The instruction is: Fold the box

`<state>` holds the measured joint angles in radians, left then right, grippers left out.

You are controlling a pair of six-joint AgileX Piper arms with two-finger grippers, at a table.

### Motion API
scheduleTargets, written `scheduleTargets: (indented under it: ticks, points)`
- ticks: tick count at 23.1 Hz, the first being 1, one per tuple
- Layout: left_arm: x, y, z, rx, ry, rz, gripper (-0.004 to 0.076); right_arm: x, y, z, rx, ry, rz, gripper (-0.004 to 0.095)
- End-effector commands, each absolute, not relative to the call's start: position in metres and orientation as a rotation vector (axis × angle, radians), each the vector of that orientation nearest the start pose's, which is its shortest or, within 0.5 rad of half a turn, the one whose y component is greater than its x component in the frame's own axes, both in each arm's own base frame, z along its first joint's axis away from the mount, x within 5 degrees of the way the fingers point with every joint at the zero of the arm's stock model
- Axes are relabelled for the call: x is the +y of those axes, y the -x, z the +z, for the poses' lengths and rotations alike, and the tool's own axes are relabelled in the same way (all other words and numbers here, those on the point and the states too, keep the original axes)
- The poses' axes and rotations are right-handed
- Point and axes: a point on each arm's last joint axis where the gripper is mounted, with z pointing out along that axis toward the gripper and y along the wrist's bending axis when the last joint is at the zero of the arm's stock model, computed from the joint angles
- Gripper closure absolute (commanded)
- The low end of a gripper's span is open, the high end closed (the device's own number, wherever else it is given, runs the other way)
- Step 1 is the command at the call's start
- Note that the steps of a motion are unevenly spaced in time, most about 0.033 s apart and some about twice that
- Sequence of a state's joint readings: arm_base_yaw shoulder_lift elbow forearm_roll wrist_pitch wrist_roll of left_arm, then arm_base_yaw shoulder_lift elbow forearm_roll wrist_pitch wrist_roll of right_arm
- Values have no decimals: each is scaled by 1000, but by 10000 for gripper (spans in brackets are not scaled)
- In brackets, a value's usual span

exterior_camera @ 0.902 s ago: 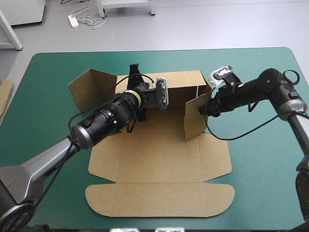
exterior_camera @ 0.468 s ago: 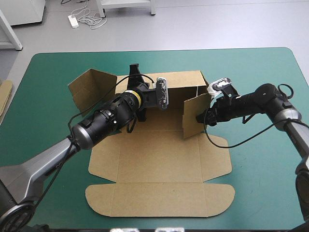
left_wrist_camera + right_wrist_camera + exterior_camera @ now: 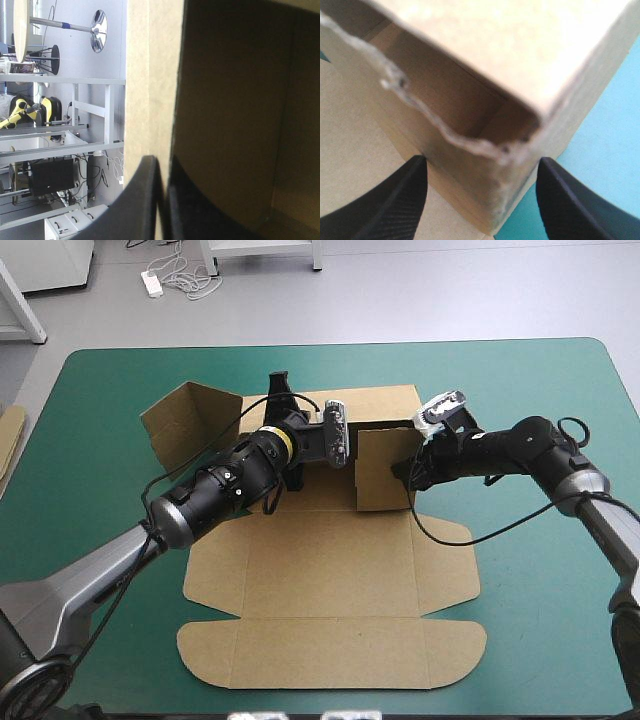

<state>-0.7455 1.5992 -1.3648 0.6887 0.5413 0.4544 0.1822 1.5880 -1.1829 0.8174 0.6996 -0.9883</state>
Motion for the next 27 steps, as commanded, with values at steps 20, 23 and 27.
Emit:
scheduleTargets:
  ticks: [20,23,27]
  points:
    - [-228,-281,356,1521,-1525,530,733,124,-326,321,2159,587,411,382]
    - [-229,-281,358,1524,-1494,505,733,124,-328,322,2158,513,418,427]
    - [-230,-281,358,1527,-1481,494,733,124,-329,325,2142,503,414,612]
